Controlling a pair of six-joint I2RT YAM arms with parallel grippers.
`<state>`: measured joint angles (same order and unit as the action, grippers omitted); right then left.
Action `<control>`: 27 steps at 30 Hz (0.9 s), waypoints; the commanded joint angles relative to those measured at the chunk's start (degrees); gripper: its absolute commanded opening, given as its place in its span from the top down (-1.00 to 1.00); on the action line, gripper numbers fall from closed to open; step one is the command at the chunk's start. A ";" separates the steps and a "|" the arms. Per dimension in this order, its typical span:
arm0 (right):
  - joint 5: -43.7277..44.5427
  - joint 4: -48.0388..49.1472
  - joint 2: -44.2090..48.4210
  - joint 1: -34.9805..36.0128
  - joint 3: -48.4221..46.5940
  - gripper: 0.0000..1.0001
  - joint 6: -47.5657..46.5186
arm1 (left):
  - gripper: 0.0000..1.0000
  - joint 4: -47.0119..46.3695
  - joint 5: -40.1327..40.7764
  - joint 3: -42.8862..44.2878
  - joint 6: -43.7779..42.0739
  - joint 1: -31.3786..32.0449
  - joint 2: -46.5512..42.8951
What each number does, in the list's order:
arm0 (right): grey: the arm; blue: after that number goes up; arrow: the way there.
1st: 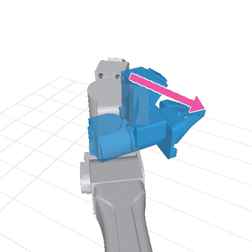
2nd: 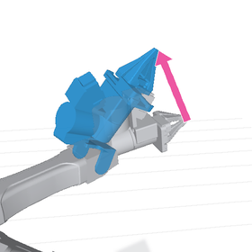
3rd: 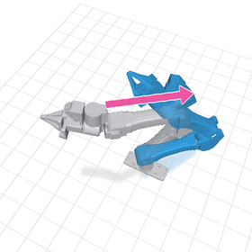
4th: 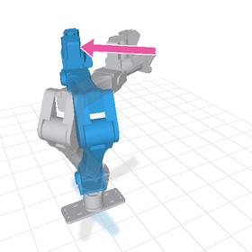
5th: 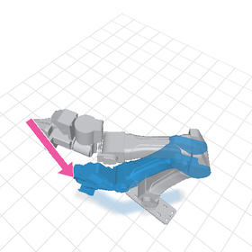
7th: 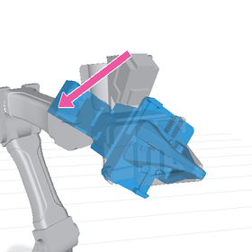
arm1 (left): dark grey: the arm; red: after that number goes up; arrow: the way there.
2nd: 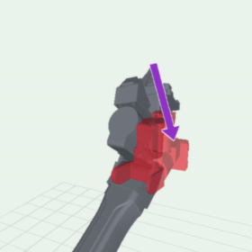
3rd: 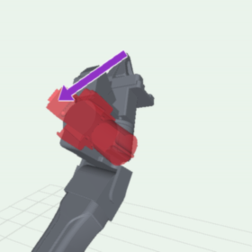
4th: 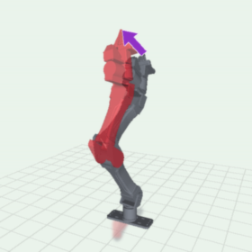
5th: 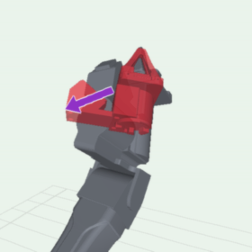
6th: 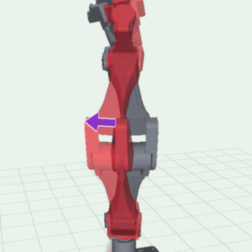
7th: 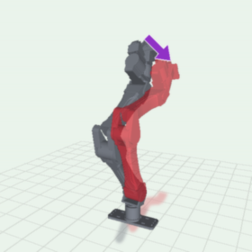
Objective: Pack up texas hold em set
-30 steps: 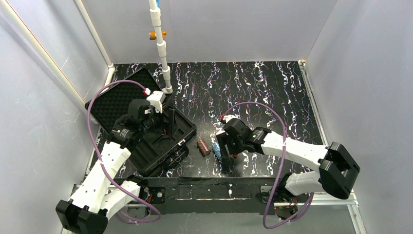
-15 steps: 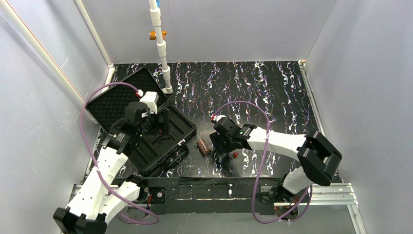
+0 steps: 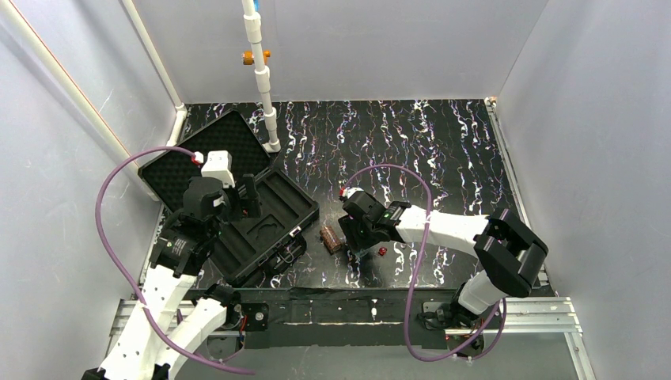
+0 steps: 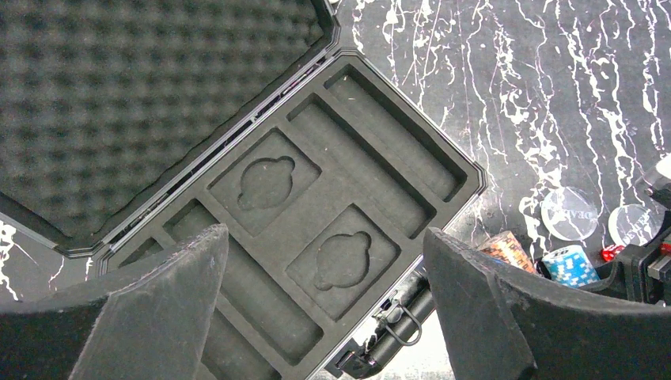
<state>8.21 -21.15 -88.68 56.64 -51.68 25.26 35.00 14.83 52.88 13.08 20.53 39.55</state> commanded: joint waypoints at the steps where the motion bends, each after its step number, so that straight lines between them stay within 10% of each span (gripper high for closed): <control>1: 0.19 1.28 -0.78 0.56 -2.11 -0.17 -0.44 | -0.85 0.88 1.96 0.82 0.20 0.04 0.11; 27: 0.96 -5.32 3.72 1.10 -9.68 0.97 -2.15 | -0.86 0.34 0.20 0.60 -0.25 0.05 -0.84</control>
<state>8.47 -26.00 -88.38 57.41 -56.88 24.14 35.00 15.00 52.88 13.06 20.53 39.72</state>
